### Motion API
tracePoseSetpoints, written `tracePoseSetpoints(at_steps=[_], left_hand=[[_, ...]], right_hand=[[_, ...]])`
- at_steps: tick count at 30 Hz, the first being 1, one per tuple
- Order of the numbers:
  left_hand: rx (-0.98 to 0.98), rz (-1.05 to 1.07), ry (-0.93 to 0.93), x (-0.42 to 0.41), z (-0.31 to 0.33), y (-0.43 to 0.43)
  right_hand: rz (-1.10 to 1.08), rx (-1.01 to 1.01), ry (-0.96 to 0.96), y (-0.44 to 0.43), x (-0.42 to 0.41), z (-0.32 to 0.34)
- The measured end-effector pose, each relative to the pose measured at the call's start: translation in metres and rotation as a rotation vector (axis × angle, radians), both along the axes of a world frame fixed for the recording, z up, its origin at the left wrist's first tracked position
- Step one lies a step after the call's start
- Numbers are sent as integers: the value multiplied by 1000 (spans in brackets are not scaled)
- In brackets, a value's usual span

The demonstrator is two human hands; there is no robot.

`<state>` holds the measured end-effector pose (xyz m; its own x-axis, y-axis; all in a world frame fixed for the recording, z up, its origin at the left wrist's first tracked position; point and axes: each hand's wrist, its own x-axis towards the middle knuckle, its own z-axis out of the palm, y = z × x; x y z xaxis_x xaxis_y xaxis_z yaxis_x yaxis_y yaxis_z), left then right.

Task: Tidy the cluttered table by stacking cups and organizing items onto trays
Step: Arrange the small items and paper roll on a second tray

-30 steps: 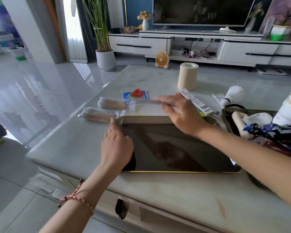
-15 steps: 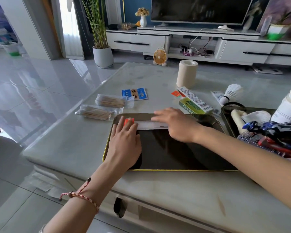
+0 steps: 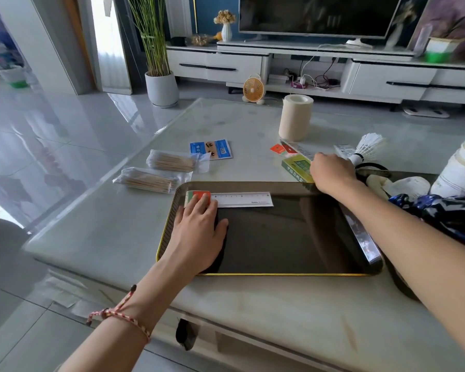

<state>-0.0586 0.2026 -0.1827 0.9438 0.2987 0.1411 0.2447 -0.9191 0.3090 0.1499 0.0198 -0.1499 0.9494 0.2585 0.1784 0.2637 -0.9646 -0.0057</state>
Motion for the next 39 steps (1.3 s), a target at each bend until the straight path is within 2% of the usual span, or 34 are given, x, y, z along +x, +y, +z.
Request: tracePoseSetpoints(at_steps=[2,4,6,8,10,12,14,16,18,23,26,29,32,36,39], left_hand=[[-9,-2,-8,1,0,-1],[-49,5,-50,0,0,-1],[-130,27,-157,-1,2,0],[-230,68,-281,-1,7,-1],[-353,150,-364,-2,12,-1],[-424,215,-429,-4,15,0],[-425,233,-467,-6,17,2],[-388,211,-484,-5,17,2],[-333,158,-471,-4,16,1],[-189,-24,-396,-2,15,-3],[-86,-154,-261,2,9,-4],[-7,-174,-116,6,0,-3],[28,-123,-95,10,-4,-1],[-1,-106,-161,13,-1,-4],[-33,-89,-186,15,1,-5]], right_hand=[[19,-96,-54,-2,-2,2],[33,-86,-143,-5,-3,5],[43,35,-242,-7,-3,13],[44,260,-255,-6,-4,25],[99,505,-92,6,-10,37],[236,631,137,22,-25,41],[358,607,321,36,-47,38],[441,474,395,46,-65,31],[474,394,401,53,-74,25],[435,400,388,46,-65,27],[501,418,346,44,-66,22],[577,472,199,51,-64,13],[439,547,106,52,-38,15],[82,321,88,34,0,8],[-77,249,203,19,13,3]])
